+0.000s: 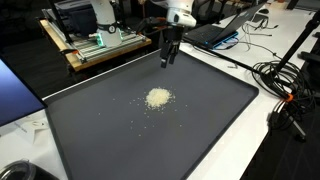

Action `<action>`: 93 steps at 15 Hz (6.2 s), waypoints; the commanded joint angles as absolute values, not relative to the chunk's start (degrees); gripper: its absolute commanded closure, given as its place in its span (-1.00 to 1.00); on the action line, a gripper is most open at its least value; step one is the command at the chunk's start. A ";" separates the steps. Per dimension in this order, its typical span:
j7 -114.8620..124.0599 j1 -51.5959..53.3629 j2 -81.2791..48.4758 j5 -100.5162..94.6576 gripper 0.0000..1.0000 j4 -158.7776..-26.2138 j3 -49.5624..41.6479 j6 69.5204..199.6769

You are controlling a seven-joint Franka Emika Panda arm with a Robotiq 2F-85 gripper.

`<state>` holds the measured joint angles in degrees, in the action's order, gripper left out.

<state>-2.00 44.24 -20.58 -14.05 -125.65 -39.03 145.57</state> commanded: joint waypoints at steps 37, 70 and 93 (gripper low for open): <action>-25.31 -14.30 -32.69 6.97 -0.97 -118.74 4.66 156.38; -11.24 -4.04 -33.35 -6.07 0.97 -117.56 -3.74 156.20; 3.93 7.18 -28.89 -17.91 -1.00 -116.02 -9.83 146.14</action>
